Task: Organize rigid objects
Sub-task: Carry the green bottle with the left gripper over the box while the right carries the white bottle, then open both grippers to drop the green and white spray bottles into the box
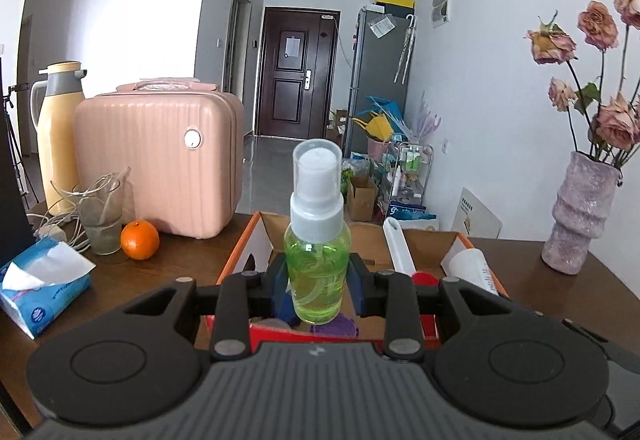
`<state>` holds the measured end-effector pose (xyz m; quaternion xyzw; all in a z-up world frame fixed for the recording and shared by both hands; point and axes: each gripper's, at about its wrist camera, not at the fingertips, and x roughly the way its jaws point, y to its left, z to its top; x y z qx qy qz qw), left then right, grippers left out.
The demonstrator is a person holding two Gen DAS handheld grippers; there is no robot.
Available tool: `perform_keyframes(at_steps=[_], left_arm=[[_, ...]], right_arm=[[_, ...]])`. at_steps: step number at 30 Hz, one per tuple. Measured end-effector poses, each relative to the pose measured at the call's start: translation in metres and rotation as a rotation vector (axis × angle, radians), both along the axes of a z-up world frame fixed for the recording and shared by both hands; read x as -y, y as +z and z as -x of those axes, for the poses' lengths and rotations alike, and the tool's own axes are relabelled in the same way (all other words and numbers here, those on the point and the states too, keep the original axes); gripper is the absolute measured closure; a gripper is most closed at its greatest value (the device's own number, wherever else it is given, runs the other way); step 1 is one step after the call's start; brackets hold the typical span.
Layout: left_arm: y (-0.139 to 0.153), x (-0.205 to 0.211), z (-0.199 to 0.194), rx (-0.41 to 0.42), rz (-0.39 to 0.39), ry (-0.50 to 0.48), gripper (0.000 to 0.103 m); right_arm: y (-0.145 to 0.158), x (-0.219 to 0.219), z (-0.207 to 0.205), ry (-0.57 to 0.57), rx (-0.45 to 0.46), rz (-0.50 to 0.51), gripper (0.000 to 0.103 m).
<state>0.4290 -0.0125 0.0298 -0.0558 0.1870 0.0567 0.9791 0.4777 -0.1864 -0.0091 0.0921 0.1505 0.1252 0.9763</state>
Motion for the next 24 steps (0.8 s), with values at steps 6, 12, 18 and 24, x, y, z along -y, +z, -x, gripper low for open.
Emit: perform_keyframes(at_steps=[6, 12, 18, 24], left_arm=[[-0.003, -0.002, -0.029, -0.001, -0.007, 0.018, 0.071], [-0.008, -0.004, -0.059, -0.005, -0.018, 0.032, 0.071], [-0.017, -0.007, -0.091, -0.032, -0.039, 0.042, 0.071], [-0.031, -0.011, -0.12, -0.066, -0.072, 0.048, 0.071]], right_arm=[[-0.002, -0.004, -0.025, -0.009, 0.001, -0.014, 0.076], [-0.005, -0.01, -0.051, -0.013, -0.003, -0.006, 0.076], [-0.012, -0.018, -0.077, -0.015, -0.021, 0.02, 0.076], [-0.017, -0.025, -0.1, -0.01, -0.036, 0.06, 0.076]])
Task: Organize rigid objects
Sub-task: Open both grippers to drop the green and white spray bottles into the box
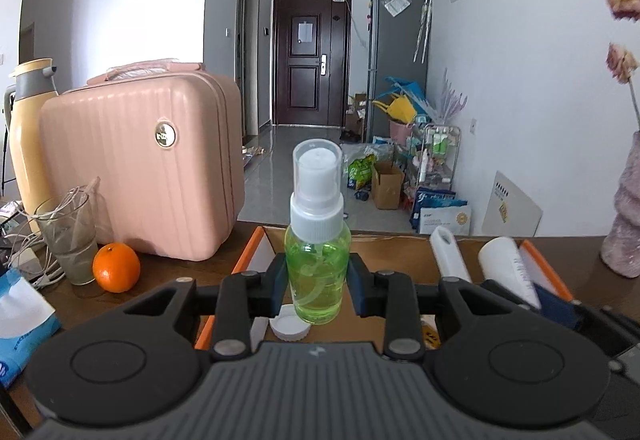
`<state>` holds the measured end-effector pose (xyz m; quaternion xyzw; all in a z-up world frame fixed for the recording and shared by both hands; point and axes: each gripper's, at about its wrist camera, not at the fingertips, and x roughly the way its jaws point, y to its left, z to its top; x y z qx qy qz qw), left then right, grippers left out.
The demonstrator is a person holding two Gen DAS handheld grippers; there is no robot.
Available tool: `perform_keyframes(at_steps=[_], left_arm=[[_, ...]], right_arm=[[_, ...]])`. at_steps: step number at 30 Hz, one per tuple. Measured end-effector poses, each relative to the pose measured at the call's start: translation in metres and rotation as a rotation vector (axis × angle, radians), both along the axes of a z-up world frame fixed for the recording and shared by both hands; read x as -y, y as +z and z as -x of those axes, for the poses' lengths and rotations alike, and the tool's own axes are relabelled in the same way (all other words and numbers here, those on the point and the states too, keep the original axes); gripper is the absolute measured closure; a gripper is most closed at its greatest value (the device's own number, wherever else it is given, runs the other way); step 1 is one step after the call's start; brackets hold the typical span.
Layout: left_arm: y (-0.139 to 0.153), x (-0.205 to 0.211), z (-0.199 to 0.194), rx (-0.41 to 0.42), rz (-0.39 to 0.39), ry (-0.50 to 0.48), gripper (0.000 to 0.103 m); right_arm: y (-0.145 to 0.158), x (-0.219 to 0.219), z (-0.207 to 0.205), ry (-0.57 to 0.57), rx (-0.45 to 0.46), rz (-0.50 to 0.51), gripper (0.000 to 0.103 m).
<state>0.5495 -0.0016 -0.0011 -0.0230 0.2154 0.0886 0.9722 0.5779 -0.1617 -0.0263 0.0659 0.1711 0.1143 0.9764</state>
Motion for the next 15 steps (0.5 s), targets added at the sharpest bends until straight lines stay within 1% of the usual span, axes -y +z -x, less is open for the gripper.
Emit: perform_keyframes(at_steps=[4, 11, 12, 13, 14, 15], left_arm=[[-0.01, -0.002, -0.016, -0.042, -0.021, -0.016, 0.071], [-0.025, -0.005, -0.027, -0.113, -0.026, -0.04, 0.07], [-0.025, -0.005, -0.027, -0.109, -0.03, -0.036, 0.065], [-0.025, -0.006, -0.027, -0.106, -0.034, -0.034, 0.057], [-0.024, -0.007, -0.025, -0.1, -0.031, -0.031, 0.038], [-0.023, -0.009, -0.024, -0.088, -0.031, -0.02, 0.021]], right_arm=[[-0.005, -0.002, -0.009, 0.006, -0.016, 0.031, 0.076], [-0.012, -0.007, -0.01, -0.008, -0.049, 0.079, 0.076], [-0.012, -0.006, -0.009, -0.018, -0.05, 0.081, 0.072], [-0.011, -0.005, -0.01, -0.023, -0.053, 0.08, 0.062], [-0.011, -0.003, -0.01, -0.024, -0.052, 0.079, 0.058], [-0.011, -0.002, -0.009, -0.025, -0.049, 0.08, 0.047]])
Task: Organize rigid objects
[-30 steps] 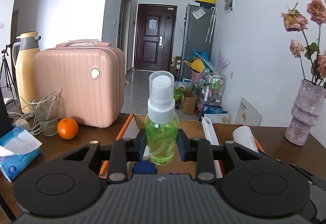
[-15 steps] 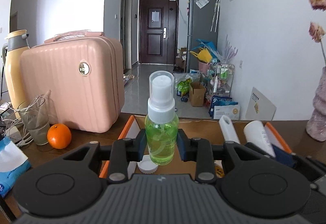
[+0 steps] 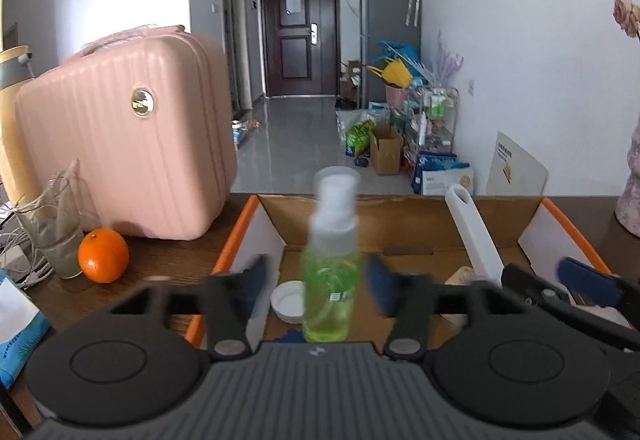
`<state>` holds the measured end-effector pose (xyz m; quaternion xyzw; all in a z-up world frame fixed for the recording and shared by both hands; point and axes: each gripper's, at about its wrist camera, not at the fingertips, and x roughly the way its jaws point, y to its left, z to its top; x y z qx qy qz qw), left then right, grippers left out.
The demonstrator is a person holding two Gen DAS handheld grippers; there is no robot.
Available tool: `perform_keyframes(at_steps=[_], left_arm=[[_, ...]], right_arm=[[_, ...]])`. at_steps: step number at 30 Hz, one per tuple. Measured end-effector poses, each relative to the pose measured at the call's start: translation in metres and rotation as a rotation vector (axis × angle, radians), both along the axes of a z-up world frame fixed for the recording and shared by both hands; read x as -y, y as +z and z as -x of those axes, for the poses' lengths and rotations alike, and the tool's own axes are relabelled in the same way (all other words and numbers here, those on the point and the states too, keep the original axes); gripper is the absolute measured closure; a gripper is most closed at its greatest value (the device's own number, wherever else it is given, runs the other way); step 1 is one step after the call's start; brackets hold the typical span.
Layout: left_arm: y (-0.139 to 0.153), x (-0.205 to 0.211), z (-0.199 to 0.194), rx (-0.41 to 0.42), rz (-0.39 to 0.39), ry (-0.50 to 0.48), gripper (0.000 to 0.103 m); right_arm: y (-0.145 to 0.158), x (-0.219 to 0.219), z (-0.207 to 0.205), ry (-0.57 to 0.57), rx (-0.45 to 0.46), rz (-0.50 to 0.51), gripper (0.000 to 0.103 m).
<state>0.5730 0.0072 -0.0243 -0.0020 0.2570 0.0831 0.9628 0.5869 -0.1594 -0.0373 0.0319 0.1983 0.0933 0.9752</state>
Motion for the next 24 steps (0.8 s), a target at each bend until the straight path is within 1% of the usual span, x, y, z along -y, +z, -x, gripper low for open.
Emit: perform_keyframes(at_steps=[1, 2, 3, 4, 5, 6, 7, 17, 24], left_arm=[[0.001, -0.001, 0.002, 0.013, -0.002, 0.01, 0.018], [0.002, -0.003, 0.003, 0.023, -0.009, 0.019, 0.014], [0.003, -0.004, 0.004, 0.027, -0.012, 0.02, 0.007], [0.004, -0.006, 0.004, 0.029, -0.011, 0.024, 0.002], [0.004, -0.008, 0.004, 0.031, -0.01, 0.035, 0.0], [0.004, -0.01, 0.004, 0.033, -0.009, 0.046, 0.0], [0.004, -0.011, 0.004, 0.032, -0.003, 0.043, 0.0], [0.009, -0.018, 0.009, 0.036, 0.007, 0.058, 0.0], [0.015, -0.018, 0.03, 0.062, 0.002, 0.057, 0.0]], right_arm=[[0.001, 0.001, 0.001, -0.003, 0.004, 0.004, 0.039], [0.001, 0.002, 0.003, -0.008, 0.008, 0.008, 0.036], [0.002, 0.003, 0.004, -0.009, 0.012, 0.013, 0.027], [0.003, 0.004, 0.004, -0.011, 0.014, 0.014, 0.017], [0.004, 0.005, 0.005, -0.018, 0.016, 0.015, 0.012], [0.003, 0.006, 0.007, -0.025, 0.018, 0.017, 0.004], [0.003, 0.007, 0.008, -0.031, 0.021, 0.019, 0.001], [0.004, 0.02, 0.007, -0.063, -0.001, 0.02, 0.0], [0.01, 0.026, 0.023, -0.051, 0.015, 0.007, 0.0]])
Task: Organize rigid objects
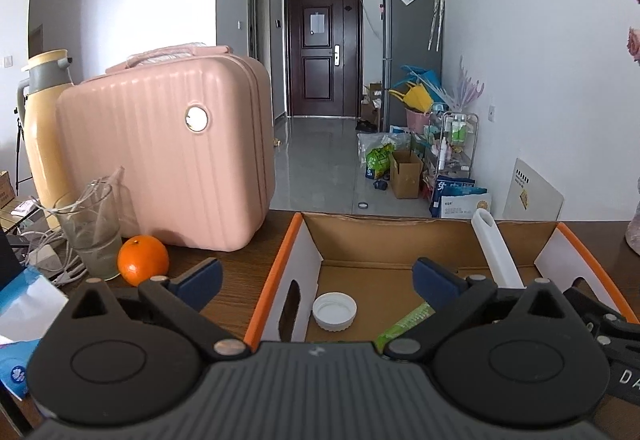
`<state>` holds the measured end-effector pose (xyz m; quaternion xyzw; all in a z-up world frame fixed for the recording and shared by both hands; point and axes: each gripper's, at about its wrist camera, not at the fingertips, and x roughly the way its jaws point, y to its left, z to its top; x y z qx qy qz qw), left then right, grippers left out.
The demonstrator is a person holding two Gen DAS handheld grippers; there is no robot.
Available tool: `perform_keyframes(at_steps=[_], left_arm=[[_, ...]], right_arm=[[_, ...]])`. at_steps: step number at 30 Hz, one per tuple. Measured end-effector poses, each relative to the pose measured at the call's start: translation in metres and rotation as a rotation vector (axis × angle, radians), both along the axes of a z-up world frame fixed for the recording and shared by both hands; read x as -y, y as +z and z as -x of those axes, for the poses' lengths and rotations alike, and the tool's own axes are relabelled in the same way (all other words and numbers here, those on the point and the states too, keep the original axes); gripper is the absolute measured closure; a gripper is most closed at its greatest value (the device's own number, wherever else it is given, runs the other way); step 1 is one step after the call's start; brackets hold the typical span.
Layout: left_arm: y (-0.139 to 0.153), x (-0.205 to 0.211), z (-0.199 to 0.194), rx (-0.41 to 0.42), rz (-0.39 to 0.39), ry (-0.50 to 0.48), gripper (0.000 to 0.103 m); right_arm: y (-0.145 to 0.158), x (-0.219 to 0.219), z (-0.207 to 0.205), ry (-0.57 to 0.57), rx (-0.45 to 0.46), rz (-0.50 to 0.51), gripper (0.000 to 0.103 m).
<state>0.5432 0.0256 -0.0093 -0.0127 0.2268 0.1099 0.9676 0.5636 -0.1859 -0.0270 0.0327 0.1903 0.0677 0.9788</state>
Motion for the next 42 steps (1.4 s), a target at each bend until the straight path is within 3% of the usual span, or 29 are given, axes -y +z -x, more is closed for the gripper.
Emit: perform_keyframes(at_steps=[15, 26, 33, 42], left_arm=[[0.022, 0.002, 0.096, 0.064, -0.003, -0.032, 0.0], [0.043, 0.009, 0.226, 0.151, -0.009, -0.078, 0.0], [0.028, 0.011, 0.305, 0.144, -0.007, -0.078, 0.0], [0.017, 0.02, 0.38, 0.161, -0.026, -0.081, 0.0]], right_arm=[[0.023, 0.017, 0.083, 0.024, 0.042, -0.017, 0.0], [0.044, 0.033, 0.207, 0.068, 0.124, -0.006, 0.0], [0.035, 0.049, 0.29, 0.088, 0.136, 0.002, 0.0], [0.026, 0.062, 0.357, 0.082, 0.139, -0.005, 0.0]])
